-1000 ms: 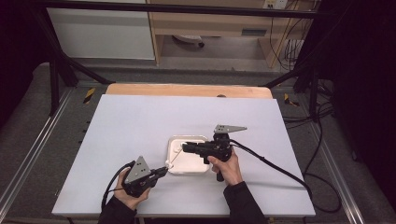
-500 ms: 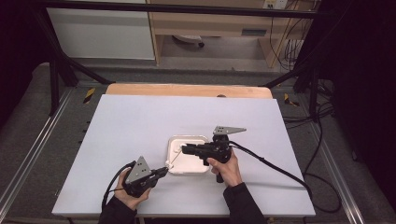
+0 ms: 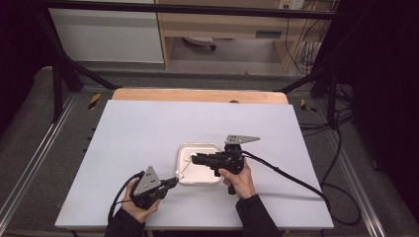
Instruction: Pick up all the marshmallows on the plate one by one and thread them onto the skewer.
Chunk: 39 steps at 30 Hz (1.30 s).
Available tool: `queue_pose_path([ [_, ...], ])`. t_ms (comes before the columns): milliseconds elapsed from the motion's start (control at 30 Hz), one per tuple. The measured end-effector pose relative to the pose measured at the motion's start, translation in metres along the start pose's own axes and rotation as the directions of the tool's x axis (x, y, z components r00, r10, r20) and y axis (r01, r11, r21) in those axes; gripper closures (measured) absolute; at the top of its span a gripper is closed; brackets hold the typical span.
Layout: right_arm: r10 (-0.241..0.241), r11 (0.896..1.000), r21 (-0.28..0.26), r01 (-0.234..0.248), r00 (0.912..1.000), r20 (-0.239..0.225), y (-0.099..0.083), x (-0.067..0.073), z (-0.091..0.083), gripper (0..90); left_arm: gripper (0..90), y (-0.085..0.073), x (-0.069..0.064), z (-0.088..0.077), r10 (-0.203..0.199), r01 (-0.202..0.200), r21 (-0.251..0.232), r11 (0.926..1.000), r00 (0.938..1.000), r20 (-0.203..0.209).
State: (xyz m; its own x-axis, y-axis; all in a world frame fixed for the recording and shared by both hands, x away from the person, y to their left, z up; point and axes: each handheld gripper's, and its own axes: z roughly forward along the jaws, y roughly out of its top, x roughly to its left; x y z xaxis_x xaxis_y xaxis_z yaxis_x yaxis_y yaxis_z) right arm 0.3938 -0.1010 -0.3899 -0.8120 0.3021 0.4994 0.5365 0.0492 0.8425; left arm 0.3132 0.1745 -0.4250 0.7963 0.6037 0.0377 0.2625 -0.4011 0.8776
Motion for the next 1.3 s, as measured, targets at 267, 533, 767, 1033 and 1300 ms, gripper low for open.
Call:
queue_pose_path([
  [267,0.005,1.000,0.003,-0.005,1.0000,0.000,-0.0020,0.0000,0.0013,83.0,89.4,-0.0009,0.0003,0.0007,-0.001,0.001,0.008,1.0000,1.0000,-0.004],
  [533,0.003,1.000,0.006,-0.003,1.0000,0.004,-0.0014,0.0013,0.0000,83.0,89.4,0.0003,-0.0002,0.0000,-0.003,0.003,0.001,1.0000,1.0000,0.001],
  [767,0.000,1.000,0.007,0.000,1.0000,-0.002,-0.0023,0.0004,0.0011,83.1,89.5,-0.0004,-0.0006,0.0012,0.001,-0.001,0.010,1.0000,1.0000,0.010],
  [1033,0.001,1.000,0.006,-0.001,1.0000,-0.002,-0.0030,0.0005,0.0015,83.2,89.4,-0.0002,-0.0010,0.0004,-0.002,0.002,0.008,1.0000,1.0000,-0.005],
  [1300,0.005,1.000,0.004,-0.005,1.0000,0.001,-0.0044,0.0001,0.0024,83.2,89.5,-0.0003,-0.0012,-0.0004,-0.003,0.003,0.005,1.0000,1.0000,-0.002],
])
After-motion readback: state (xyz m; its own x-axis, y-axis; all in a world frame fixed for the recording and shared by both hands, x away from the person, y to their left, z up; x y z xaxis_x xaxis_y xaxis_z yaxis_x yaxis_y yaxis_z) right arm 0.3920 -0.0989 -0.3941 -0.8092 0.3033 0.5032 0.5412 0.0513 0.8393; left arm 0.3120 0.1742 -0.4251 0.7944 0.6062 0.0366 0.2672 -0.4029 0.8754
